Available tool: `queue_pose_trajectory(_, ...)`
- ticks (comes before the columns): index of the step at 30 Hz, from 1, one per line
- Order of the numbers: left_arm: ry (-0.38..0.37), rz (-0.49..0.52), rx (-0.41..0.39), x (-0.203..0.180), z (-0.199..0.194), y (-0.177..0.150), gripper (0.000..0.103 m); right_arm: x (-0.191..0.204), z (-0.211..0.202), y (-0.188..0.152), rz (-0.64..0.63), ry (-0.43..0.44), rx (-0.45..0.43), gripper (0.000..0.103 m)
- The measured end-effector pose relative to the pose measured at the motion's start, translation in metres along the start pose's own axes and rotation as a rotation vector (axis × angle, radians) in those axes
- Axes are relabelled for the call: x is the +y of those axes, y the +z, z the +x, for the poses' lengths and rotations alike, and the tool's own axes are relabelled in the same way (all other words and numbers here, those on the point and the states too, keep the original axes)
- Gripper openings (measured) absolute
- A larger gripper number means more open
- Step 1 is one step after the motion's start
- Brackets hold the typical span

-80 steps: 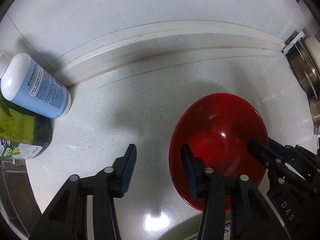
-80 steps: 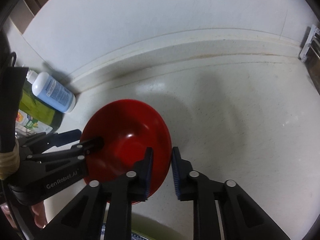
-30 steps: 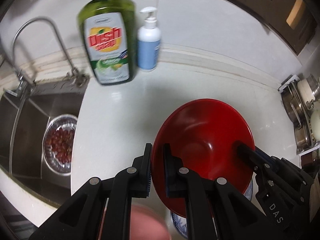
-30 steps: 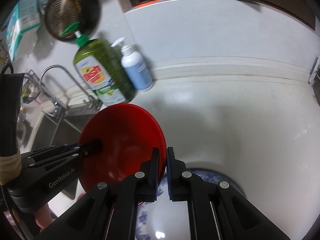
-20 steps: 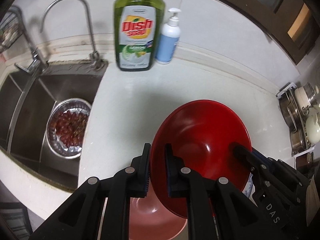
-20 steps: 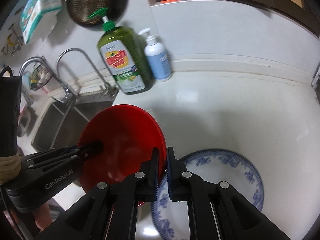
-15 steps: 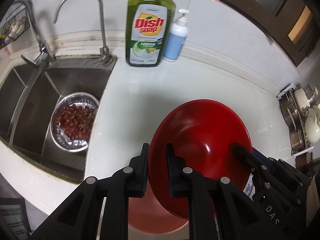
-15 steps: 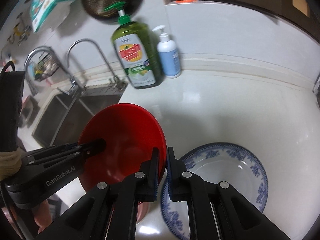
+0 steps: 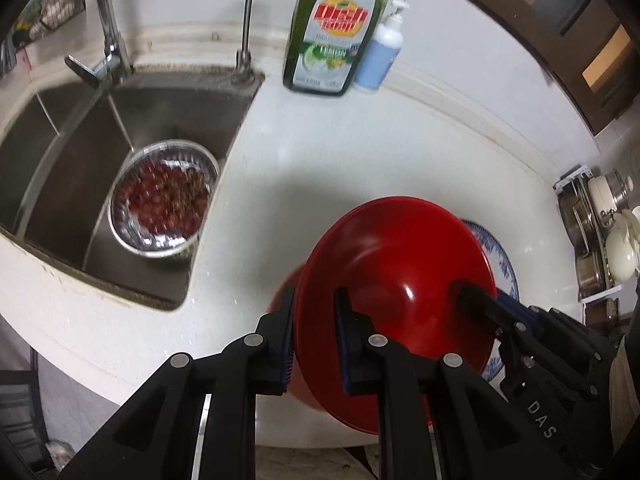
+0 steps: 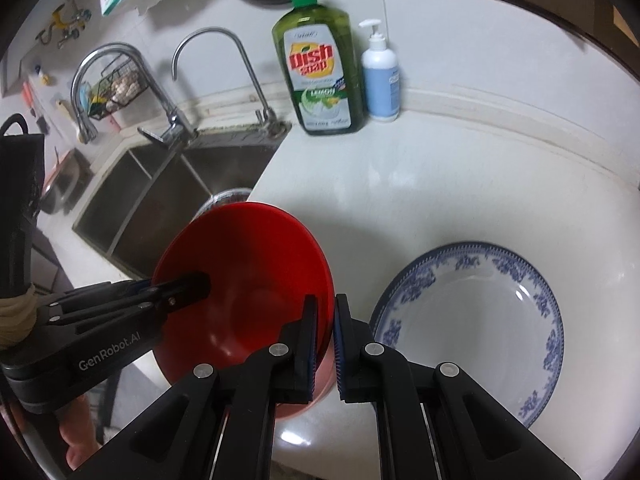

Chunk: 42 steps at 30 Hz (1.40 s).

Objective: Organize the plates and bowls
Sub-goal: 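Lift the red bowl and carry it back to the bowl stack, then lower the red bowl onto the pink bowl and open both grippers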

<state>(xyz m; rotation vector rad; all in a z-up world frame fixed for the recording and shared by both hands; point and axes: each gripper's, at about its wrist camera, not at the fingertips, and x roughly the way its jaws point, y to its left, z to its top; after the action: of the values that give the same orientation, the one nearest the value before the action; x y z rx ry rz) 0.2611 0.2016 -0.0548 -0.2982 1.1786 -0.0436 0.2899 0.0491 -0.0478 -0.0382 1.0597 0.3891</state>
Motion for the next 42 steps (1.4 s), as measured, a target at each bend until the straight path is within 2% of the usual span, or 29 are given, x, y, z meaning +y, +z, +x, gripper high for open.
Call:
queue_pose_trajectory(7, -0.003, -0.004, 0.043, 0.003, 0.014, -0.009, 0.017, 0.003, 0.007, -0.008, -0.014, -0.018, 0.021, 0.009)
queue_pose_trajectory(28, 0.039, -0.033, 0.114, 0.011, 0.040, -0.022, 0.018, -0.004, 0.041, -0.018, 0.005, 0.031, 0.128, 0.009)
queue_pose_trajectory(36, 0.049, -0.006, 0.087, 0.007, 0.035, -0.018, 0.031, -0.002, 0.040, -0.016, -0.037, 0.032, 0.115, 0.011)
queue_pose_trajectory(42, 0.055, 0.020, 0.091, 0.003, 0.034, -0.018, 0.037, -0.001, 0.034, -0.014, -0.061, 0.028, 0.084, 0.012)
